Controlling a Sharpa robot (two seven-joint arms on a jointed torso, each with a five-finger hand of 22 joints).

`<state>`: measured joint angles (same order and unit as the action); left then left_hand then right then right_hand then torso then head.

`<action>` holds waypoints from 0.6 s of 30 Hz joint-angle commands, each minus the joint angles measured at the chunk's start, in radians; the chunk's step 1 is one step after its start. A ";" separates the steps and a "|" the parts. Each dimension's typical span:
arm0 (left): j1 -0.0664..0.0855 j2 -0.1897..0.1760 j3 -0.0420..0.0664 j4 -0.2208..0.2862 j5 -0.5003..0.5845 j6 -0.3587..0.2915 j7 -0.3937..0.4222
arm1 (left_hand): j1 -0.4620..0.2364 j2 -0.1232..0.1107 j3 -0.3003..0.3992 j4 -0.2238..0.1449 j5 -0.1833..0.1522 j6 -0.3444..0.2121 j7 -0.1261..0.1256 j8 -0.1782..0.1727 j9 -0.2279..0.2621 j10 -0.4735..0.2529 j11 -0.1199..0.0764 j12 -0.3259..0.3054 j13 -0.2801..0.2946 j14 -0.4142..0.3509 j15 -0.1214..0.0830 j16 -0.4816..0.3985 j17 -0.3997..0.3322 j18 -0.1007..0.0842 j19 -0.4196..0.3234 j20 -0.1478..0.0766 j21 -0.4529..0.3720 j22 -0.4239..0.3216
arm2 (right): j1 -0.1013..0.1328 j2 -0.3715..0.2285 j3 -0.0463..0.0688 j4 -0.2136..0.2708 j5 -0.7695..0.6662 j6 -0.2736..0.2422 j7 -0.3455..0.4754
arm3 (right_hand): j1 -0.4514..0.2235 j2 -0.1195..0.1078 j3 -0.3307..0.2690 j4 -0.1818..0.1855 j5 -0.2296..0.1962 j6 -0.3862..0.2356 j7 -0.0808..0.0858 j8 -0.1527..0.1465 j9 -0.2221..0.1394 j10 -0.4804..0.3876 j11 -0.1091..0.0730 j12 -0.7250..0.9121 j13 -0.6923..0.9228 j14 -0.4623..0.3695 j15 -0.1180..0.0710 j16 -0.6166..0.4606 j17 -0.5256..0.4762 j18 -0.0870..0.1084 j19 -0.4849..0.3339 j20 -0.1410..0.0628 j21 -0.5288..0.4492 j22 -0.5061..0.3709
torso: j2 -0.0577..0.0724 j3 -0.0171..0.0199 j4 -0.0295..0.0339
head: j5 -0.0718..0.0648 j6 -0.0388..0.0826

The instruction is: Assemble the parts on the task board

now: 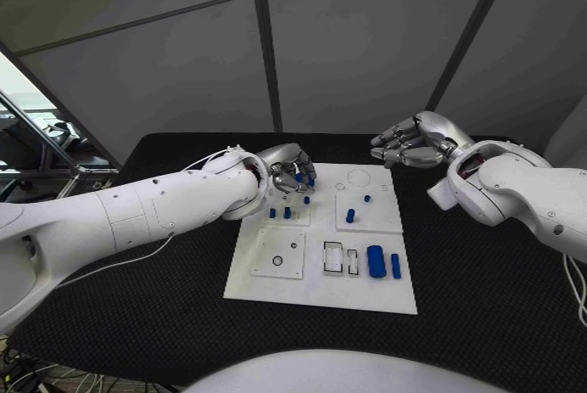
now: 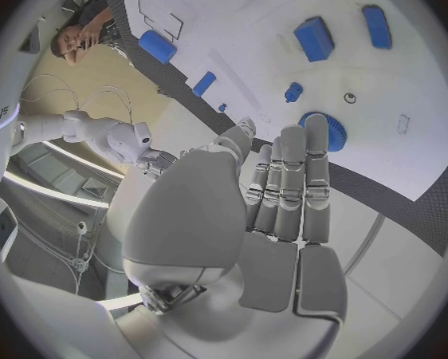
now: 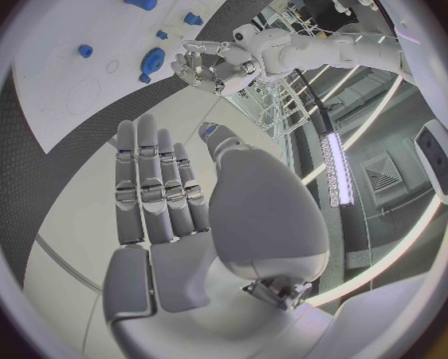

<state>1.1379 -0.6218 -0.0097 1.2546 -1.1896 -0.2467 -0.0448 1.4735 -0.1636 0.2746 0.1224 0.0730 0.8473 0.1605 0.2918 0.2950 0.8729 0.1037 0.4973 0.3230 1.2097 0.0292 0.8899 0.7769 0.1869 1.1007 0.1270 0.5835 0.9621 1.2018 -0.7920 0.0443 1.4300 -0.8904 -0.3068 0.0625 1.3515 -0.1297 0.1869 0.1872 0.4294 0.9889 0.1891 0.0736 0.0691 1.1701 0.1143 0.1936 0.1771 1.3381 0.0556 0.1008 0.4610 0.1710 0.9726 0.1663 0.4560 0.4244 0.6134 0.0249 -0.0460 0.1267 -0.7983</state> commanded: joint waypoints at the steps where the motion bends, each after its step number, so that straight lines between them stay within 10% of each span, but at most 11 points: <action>1: 0.001 0.014 0.000 -0.023 -0.088 0.041 0.051 | -0.003 -0.011 -0.005 -0.007 0.000 0.015 0.000 -0.011 -0.024 0.009 0.000 -0.012 -0.025 0.032 -0.001 0.071 0.041 -0.011 0.032 0.001 0.047 0.033 | 0.002 0.002 0.001 0.001 -0.002 -0.003 0.012 | 0.005 0.007 0.000 0.001 0.005 -0.007 0.001 0.002 0.000 -0.007 0.001 0.005 -0.002 0.006 -0.002 -0.004 -0.002 0.011 0.007 0.000 -0.005 -0.002 | -0.001 0.0001 0.0000 | -0.001 -0.001; 18: 0.001 0.055 -0.003 -0.068 -0.197 0.143 -0.019 | -0.024 -0.009 0.010 -0.016 0.002 0.125 -0.018 -0.055 -0.125 0.114 -0.017 -0.085 -0.154 0.215 -0.019 0.408 0.290 -0.091 0.275 -0.016 0.547 0.361 | 0.002 0.005 0.001 0.000 -0.002 -0.002 0.012 | 0.005 0.007 0.000 0.001 0.005 -0.007 0.001 0.002 0.000 -0.007 0.001 0.005 -0.002 0.006 -0.002 -0.004 -0.002 0.011 0.007 0.000 -0.005 -0.002 | -0.001 0.0001 0.0010 | -0.004 -0.004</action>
<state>1.1376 -0.5692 -0.0131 1.1872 -1.3434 -0.1486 -0.0388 1.4604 -0.1760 0.2773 0.1060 0.0730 0.9652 0.1427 0.2410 0.1708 0.9801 0.0894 0.4169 0.1706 1.4212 0.0106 1.2975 1.0690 0.1232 1.3704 0.1111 1.1244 1.3078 1.2019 -0.7879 0.0443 1.4287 -0.8905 -0.3066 0.0629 1.3514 -0.1297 0.1869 0.1872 0.4293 0.9889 0.1891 0.0736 0.0691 1.1701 0.1143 0.1936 0.1763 1.3381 0.0556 0.1011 0.4610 0.1710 0.9726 0.1663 0.4560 0.4236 0.6131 0.0249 -0.0455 0.1233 -0.8028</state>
